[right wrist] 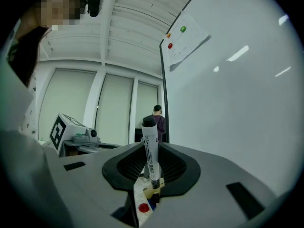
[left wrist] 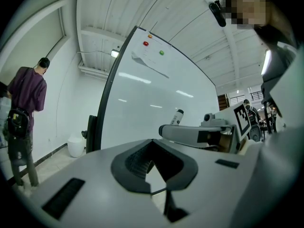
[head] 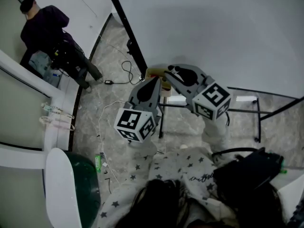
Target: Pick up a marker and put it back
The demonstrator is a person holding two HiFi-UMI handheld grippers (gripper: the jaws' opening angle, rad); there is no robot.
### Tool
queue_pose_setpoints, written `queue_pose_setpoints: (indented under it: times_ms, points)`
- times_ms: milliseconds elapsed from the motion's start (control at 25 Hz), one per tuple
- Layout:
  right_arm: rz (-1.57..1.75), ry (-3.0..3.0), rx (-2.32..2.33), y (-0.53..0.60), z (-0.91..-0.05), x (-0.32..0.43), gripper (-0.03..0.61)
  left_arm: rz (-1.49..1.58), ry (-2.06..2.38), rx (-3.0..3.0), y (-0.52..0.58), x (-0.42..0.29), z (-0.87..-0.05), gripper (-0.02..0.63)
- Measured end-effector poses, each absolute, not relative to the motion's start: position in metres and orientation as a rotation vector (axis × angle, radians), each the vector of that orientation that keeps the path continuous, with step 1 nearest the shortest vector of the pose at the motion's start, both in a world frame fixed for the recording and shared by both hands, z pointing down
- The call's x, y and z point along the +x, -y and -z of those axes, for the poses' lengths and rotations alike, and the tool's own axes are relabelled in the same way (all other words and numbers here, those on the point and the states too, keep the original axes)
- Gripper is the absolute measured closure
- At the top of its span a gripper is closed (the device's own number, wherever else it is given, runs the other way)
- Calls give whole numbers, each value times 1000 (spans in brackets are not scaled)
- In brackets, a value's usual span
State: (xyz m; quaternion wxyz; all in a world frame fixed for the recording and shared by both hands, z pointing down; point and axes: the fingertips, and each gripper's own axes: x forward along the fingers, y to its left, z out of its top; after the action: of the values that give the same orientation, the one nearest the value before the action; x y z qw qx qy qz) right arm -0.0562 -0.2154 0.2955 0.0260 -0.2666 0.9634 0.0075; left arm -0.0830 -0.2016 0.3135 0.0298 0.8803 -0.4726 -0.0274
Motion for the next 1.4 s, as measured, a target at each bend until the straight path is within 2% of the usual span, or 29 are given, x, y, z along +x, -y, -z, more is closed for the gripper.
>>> queue_pose_setpoints:
  times_ms: [1000,1400]
  points:
    - [-32,-2994,-798,218,-298,-61,495,111,1462,2716,204,-85,-312,612]
    - [12,-3014,-821,240,-348,-71,495,93,1517,2655,219,-93,-348,612]
